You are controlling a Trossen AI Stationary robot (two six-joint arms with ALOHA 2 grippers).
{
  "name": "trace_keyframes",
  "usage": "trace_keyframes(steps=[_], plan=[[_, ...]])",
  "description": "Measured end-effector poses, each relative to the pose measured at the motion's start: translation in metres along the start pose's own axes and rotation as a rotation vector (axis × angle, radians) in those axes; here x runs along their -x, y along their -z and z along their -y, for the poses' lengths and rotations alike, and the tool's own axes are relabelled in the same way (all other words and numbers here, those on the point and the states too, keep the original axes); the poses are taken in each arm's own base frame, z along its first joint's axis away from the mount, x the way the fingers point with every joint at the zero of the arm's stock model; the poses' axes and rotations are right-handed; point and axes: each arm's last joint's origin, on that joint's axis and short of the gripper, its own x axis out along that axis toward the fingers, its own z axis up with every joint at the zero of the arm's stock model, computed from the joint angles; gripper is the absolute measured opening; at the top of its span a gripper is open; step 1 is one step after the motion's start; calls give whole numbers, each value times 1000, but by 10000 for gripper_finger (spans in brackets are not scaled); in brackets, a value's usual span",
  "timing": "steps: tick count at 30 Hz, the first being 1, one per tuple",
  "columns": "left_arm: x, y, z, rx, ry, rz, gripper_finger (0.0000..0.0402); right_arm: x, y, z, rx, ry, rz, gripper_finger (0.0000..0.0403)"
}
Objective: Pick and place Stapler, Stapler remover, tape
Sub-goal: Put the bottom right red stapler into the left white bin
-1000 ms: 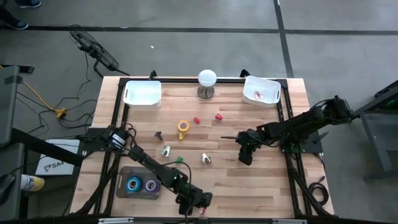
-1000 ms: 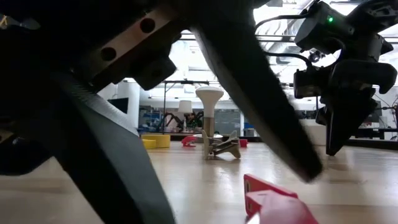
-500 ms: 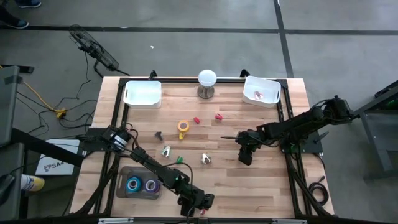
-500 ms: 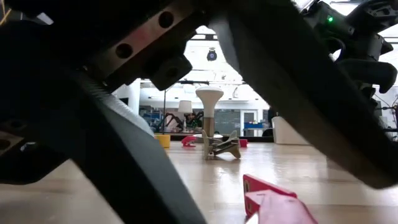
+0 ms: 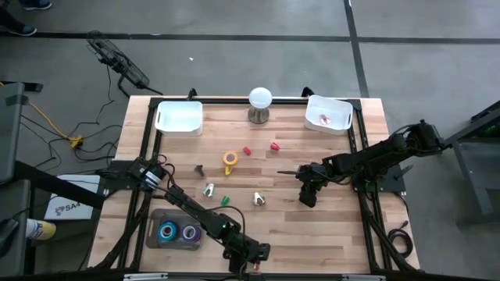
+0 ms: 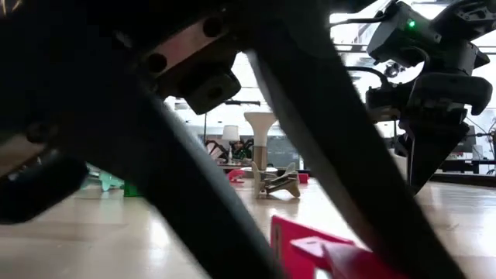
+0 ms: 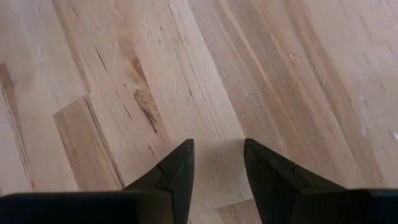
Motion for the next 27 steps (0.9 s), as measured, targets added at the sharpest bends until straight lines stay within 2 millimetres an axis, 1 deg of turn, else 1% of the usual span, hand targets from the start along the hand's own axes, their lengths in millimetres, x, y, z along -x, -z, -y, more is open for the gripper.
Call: trace_keyframes(steps=[2, 3, 8, 10, 13, 16, 20, 22, 27], plan=[[0, 0, 0, 49, 3, -2, 34, 0, 0, 0, 0, 0, 0, 131], [0, 0, 0, 72, 4, -2, 30, 0, 0, 0, 0, -1, 0, 131], [1, 1, 0, 172, -25, -44, 30, 0, 0, 0, 0, -11, -7, 130], [5, 1, -3, 209, -66, -95, 30, 0, 0, -1, 0, -16, -11, 130], [12, 8, -10, 282, -129, -174, 30, 0, 0, -1, 0, -22, -15, 130], [21, 18, -18, 374, -188, -244, 27, 0, 0, -1, 0, -26, -17, 130], [43, 29, -35, 471, -281, -325, 1, 0, 1, -1, 1, -35, -27, 129], [56, 35, -42, 521, -306, -362, 2, 0, 1, -1, 0, -37, -30, 129], [78, 49, -56, 642, -366, -373, 1, 2, 2, -1, -3, -39, -39, 129]])
